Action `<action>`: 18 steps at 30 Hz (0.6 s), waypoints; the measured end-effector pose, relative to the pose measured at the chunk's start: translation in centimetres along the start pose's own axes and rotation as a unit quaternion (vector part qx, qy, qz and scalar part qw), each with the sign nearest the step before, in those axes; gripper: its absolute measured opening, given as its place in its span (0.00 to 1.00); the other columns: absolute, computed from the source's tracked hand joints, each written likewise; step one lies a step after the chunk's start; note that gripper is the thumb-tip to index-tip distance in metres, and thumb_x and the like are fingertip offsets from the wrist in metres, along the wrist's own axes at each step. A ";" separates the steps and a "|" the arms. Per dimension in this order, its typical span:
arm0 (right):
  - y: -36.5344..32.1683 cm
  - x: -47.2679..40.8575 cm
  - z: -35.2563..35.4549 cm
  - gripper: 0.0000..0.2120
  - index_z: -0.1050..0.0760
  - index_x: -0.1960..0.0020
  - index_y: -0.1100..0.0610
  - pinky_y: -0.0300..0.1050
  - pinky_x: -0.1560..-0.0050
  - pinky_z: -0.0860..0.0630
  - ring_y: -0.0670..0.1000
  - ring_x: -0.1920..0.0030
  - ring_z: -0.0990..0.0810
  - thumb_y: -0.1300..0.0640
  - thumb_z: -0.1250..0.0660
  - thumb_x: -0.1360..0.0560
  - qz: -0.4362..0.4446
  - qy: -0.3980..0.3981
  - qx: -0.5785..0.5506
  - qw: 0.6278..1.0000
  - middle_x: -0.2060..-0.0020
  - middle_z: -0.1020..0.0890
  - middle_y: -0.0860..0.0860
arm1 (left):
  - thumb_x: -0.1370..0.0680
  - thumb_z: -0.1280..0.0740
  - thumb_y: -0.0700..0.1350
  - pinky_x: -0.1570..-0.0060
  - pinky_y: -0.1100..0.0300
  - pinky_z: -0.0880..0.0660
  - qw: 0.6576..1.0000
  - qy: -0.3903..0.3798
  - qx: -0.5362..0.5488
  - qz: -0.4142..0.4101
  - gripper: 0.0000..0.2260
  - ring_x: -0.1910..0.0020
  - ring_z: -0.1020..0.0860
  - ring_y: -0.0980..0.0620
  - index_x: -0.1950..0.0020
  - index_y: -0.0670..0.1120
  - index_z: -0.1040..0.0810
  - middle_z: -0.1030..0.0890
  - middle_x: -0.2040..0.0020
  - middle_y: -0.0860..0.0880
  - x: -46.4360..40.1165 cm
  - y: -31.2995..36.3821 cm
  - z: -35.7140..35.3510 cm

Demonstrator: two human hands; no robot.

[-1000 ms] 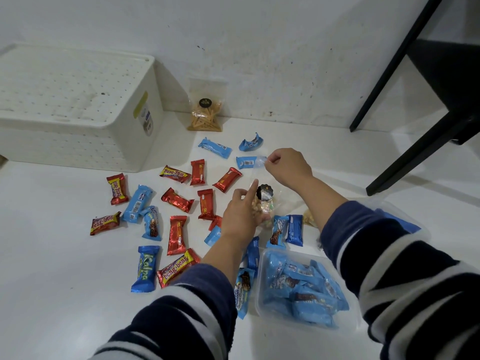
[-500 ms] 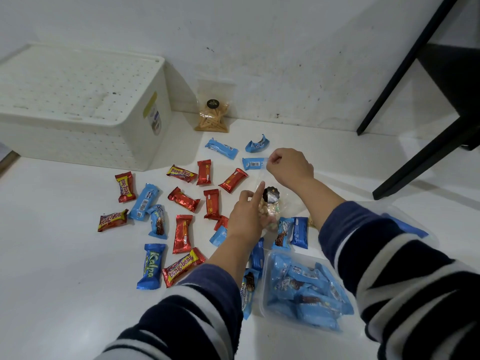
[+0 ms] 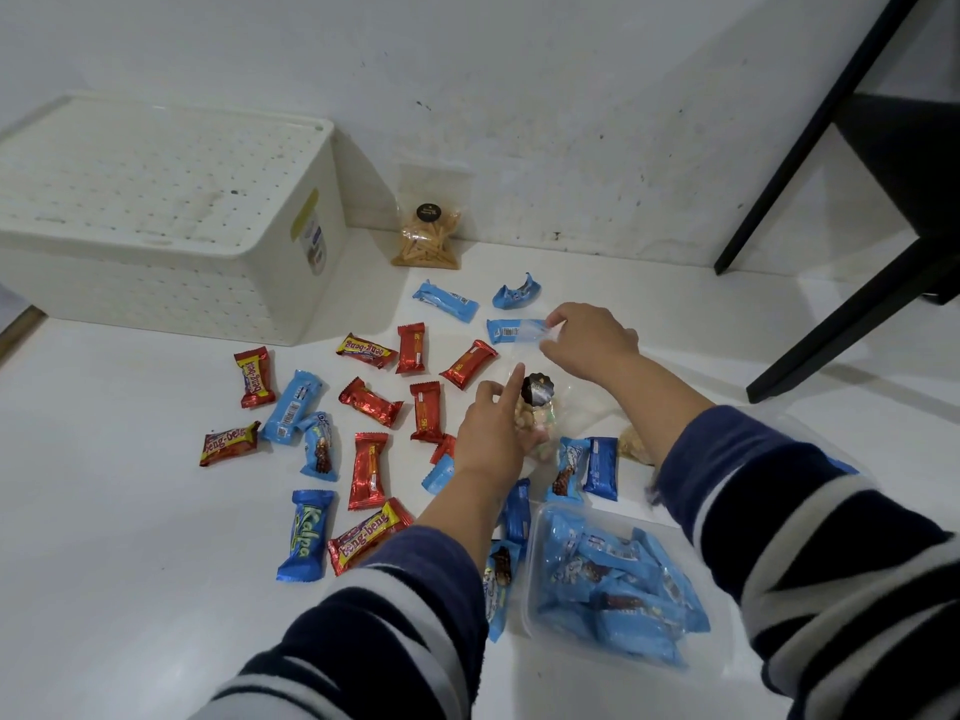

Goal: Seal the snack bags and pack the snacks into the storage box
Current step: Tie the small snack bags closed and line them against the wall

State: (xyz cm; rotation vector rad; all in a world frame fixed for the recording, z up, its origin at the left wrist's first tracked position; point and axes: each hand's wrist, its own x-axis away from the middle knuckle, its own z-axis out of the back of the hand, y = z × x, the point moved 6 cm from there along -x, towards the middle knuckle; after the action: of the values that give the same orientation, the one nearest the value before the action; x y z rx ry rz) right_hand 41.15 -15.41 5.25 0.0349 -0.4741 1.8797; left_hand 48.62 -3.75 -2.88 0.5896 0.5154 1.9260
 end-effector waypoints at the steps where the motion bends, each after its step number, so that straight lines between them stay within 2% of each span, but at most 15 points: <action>1: 0.5 0.2 0.2 0.16 0.26 0.38 0.49 0.50 0.41 0.35 0.54 0.40 0.25 0.56 0.38 0.25 -0.002 -0.009 0.016 1.000 0.41 0.22 0.49 | 0.25 0.31 0.52 0.43 0.55 0.24 1.000 0.003 0.003 0.003 0.38 0.39 0.26 0.47 0.22 0.57 0.50 0.37 0.30 0.48 -0.1 0.0 0.0; 5: 2.6 0.9 0.5 0.19 0.22 0.40 0.51 0.48 0.41 0.28 0.55 0.41 0.23 0.65 0.40 0.27 -0.001 -0.012 0.002 1.000 0.41 0.21 0.51 | 0.25 0.31 0.52 0.45 0.55 0.24 1.000 0.018 0.016 0.004 0.37 0.41 0.26 0.46 0.23 0.57 0.49 0.36 0.31 0.47 -0.3 0.0 0.1; 8: 3.3 0.9 0.7 0.17 0.18 0.48 0.54 0.45 0.47 0.22 0.55 0.46 0.20 0.69 0.39 0.27 0.004 0.013 -0.055 0.998 0.45 0.18 0.54 | 0.25 0.30 0.51 0.44 0.54 0.24 1.000 0.021 0.010 0.001 0.37 0.40 0.26 0.46 0.23 0.57 0.48 0.36 0.31 0.47 -0.4 0.0 0.1; 12: 3.4 1.3 0.9 0.18 0.17 0.52 0.55 0.40 0.55 0.27 0.55 0.48 0.19 0.71 0.40 0.27 -0.009 0.045 -0.088 0.995 0.47 0.17 0.54 | 0.27 0.30 0.56 0.42 0.53 0.25 0.999 0.034 -0.011 0.009 0.35 0.34 0.32 0.48 0.24 0.56 0.43 0.38 0.29 0.48 -0.3 0.3 0.5; 14: 3.2 1.5 0.9 0.18 0.17 0.51 0.55 0.39 0.57 0.29 0.56 0.48 0.20 0.71 0.41 0.27 -0.010 0.046 -0.086 0.995 0.46 0.18 0.54 | 0.26 0.34 0.60 0.41 0.53 0.28 0.994 0.104 -0.042 -0.010 0.28 0.34 0.34 0.49 0.29 0.53 0.35 0.36 0.32 0.48 0.0 1.1 1.8; 16: 3.0 1.7 0.9 0.18 0.17 0.50 0.55 0.40 0.57 0.27 0.55 0.48 0.20 0.71 0.40 0.27 -0.008 0.043 -0.078 0.996 0.46 0.19 0.54 | 0.22 0.40 0.60 0.43 0.55 0.31 0.987 0.158 -0.020 -0.016 0.19 0.37 0.32 0.49 0.37 0.51 0.27 0.29 0.38 0.49 -0.1 2.2 3.2; 18: 2.7 2.0 0.9 0.18 0.17 0.50 0.55 0.42 0.54 0.24 0.55 0.48 0.19 0.71 0.39 0.28 0.000 0.038 -0.081 0.996 0.46 0.18 0.54 | 0.21 0.44 0.60 0.49 0.54 0.28 0.988 0.140 0.063 -0.003 0.18 0.45 0.26 0.49 0.47 0.49 0.23 0.22 0.48 0.50 -0.9 3.2 3.7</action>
State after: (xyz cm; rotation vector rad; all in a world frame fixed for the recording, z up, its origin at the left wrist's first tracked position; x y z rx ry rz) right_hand 37.76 -14.72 5.71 -0.1444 -0.5723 1.8301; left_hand 48.91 -5.48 1.73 0.3970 0.8213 1.9929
